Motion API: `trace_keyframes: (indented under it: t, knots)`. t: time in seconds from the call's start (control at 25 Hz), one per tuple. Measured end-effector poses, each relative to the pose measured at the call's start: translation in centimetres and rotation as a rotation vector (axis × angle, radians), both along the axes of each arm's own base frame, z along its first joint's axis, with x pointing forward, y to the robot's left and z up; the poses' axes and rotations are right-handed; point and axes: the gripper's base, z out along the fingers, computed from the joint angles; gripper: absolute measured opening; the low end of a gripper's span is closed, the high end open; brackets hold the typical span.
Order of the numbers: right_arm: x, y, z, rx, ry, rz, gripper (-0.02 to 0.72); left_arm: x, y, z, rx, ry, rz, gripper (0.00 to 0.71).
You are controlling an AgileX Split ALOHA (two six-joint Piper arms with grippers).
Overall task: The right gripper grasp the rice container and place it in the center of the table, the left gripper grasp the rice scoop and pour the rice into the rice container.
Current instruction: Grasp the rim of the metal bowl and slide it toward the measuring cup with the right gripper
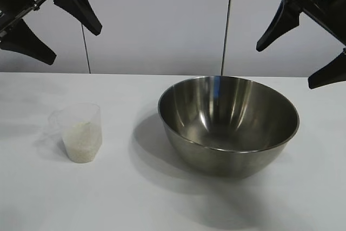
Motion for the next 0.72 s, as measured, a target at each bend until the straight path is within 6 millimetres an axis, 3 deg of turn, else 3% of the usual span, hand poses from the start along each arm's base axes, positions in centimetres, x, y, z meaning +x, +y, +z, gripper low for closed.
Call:
trace_keyframes:
  t: [0.44, 0.72]
  knots:
    - [2.6, 0.0, -6.5, -0.003, 0.122, -0.033, 0.694, 0.0, 0.0, 0.0, 0.000, 0.000, 0.000, 0.694]
    - [3.0, 3.5, -8.7, -0.023, 0.130, 0.048, 0.694, 0.0, 0.0, 0.0, 0.000, 0.000, 0.000, 0.694]
